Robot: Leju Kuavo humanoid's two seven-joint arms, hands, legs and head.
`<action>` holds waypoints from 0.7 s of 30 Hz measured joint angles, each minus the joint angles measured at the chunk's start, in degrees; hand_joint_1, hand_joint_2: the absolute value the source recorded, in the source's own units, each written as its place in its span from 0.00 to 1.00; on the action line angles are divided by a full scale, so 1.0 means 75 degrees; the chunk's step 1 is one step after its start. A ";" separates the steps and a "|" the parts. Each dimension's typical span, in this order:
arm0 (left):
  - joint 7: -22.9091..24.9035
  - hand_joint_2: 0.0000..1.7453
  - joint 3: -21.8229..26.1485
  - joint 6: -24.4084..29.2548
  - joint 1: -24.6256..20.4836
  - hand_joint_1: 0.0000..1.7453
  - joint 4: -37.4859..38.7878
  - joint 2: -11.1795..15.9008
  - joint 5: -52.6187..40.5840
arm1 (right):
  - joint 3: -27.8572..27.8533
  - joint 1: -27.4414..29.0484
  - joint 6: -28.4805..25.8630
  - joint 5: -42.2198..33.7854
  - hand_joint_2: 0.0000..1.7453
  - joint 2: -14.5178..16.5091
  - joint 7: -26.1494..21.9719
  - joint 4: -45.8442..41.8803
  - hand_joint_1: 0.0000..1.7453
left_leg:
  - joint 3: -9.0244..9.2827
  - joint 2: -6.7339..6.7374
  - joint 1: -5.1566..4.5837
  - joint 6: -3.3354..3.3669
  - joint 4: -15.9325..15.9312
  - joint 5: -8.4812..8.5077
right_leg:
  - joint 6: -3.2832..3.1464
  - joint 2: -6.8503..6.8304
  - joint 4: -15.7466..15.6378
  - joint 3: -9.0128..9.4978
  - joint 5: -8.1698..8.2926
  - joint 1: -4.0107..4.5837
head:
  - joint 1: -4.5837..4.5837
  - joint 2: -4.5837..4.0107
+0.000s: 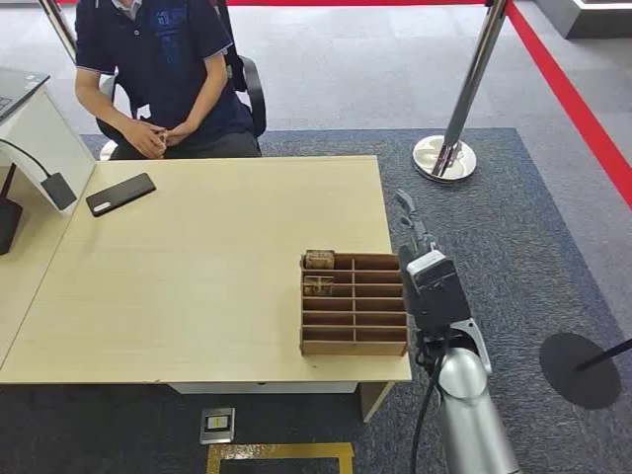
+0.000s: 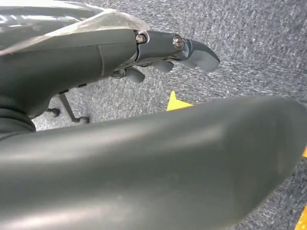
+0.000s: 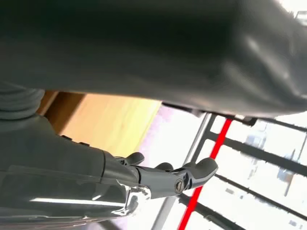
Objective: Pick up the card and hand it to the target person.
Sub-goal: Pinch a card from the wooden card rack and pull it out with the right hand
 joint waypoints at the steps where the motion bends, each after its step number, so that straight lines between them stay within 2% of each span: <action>1: 0.0001 0.00 0.0006 -0.0003 -0.0004 0.00 0.0003 0.0000 -0.0016 | 0.0119 -0.0067 -0.0005 0.0020 0.00 0.0001 0.0040 0.0013 0.00 | 0.0000 0.0000 0.0000 0.0000 0.0000 0.0000 | 0.0000 0.0000 0.0000 0.0000 0.0000 0.0000 | -0.0001 0.0000; 4: 0.0024 0.00 0.0035 -0.0012 -0.0019 0.00 0.0015 -0.0007 -0.0087 | 0.0680 -0.0400 -0.0068 0.0153 0.00 0.0025 0.0260 0.0129 0.00 | 0.0000 0.0001 0.0000 0.0000 0.0000 0.0000 | 0.0000 0.0000 0.0001 0.0000 0.0000 0.0000 | -0.0001 0.0000; 8: 0.0058 0.00 0.0052 -0.0042 -0.0042 0.00 0.0020 -0.0031 -0.0229 | 0.1590 -0.0908 -0.0382 0.0597 1.00 0.0135 0.0779 0.0569 0.00 | 0.0002 0.0005 0.0000 0.0000 0.0000 0.0001 | -0.0002 0.0000 0.0001 -0.0003 0.0001 0.0000 | -0.0002 0.0000; 14: 0.0086 0.00 0.0052 -0.0085 -0.0057 0.00 0.0024 -0.0052 -0.0369 | 0.2224 -0.1118 -0.1237 0.1875 1.00 0.0185 0.1542 0.1019 0.00 | 0.0000 0.0006 0.0000 0.0000 0.0000 0.0001 | -0.0001 0.0000 -0.0001 -0.0003 0.0000 0.0001 | -0.0001 0.0000; 21: 0.0082 0.00 0.0050 -0.0092 -0.0058 0.00 0.0025 -0.0057 -0.0402 | 0.2628 -0.0863 -0.2266 0.4888 1.00 0.0173 0.2782 0.1116 0.00 | -0.0001 0.0006 0.0000 0.0000 0.0000 -0.0001 | -0.0002 0.0000 -0.0003 -0.0005 0.0000 0.0000 | -0.0001 0.0000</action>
